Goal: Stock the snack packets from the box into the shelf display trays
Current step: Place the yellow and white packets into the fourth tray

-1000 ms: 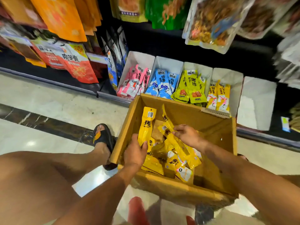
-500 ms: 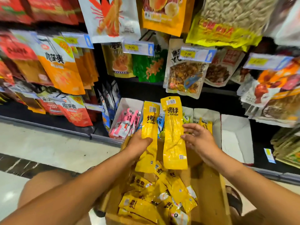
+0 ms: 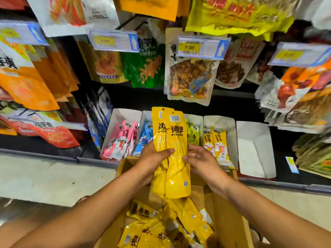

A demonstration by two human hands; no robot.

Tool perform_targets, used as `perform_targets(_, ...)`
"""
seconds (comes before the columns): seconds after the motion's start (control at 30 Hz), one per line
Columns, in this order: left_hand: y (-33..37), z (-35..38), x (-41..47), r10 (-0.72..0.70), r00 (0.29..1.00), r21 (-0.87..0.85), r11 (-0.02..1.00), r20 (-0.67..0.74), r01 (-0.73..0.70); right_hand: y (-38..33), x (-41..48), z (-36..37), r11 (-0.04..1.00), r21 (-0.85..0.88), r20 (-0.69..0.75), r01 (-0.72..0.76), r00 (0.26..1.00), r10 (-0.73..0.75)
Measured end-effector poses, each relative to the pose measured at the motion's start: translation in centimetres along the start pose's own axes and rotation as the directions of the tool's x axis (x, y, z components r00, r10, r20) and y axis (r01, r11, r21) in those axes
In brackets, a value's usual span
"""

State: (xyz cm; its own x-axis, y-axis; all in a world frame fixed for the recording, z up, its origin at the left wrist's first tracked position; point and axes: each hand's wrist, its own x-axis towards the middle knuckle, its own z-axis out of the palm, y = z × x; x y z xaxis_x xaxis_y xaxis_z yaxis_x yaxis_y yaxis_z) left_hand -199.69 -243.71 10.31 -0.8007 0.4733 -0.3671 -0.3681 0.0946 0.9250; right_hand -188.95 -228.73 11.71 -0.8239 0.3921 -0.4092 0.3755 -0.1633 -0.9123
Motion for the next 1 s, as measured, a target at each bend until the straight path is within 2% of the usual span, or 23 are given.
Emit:
perform_targets(0.13, 0.3, -0.3, 0.3, 0.013, 0.999, 0.058, 0.998, 0.041, -0.016, -0.4, 0.6, -0.4, 0.999, -0.034, 0.049, -0.027, 0.998, 0.028)
perform_targets(0.3, -0.2, -0.8, 0.7, -0.014, 1.000, 0.052, 0.999, 0.019, 0.013, -0.8, 1.1, -1.1, 0.989, 0.132, 0.072, -0.064, 0.996, 0.055)
perform_targets(0.53, 0.1, -0.7, 0.5, -0.054, 0.998, -0.050, 0.997, -0.013, 0.053, -0.7, 2.1, -2.6, 0.960, 0.227, -0.047, -0.163, 0.983, 0.177)
perform_targets(0.63, 0.6, -0.4, 0.1, -0.081, 0.997, -0.103, 0.991, 0.010, 0.082, -1.3, 1.1, -2.6, 0.958, 0.154, 0.008, -0.242, 0.970, 0.244)
perform_targets(0.7, 0.8, -0.2, -0.2, -0.083, 0.996, -0.111, 0.990, 0.018, 0.085, -1.4, 0.5, -2.5, 0.958, 0.027, 0.044, -0.284, 0.958, 0.283)
perform_targets(0.77, 0.9, 0.0, -0.4, -0.088, 0.996, -0.114, 0.989, 0.023, 0.090, -1.1, 0.3, -2.4, 0.963, -0.052, 0.052, -0.264, 0.962, 0.266)
perform_targets(1.0, 1.1, 0.4, -0.7, -0.138, 0.989, -0.232, 0.962, 0.050, 0.146, -1.9, -0.4, -2.7, 0.940, 0.175, 0.151, -0.292, 0.952, 0.268)
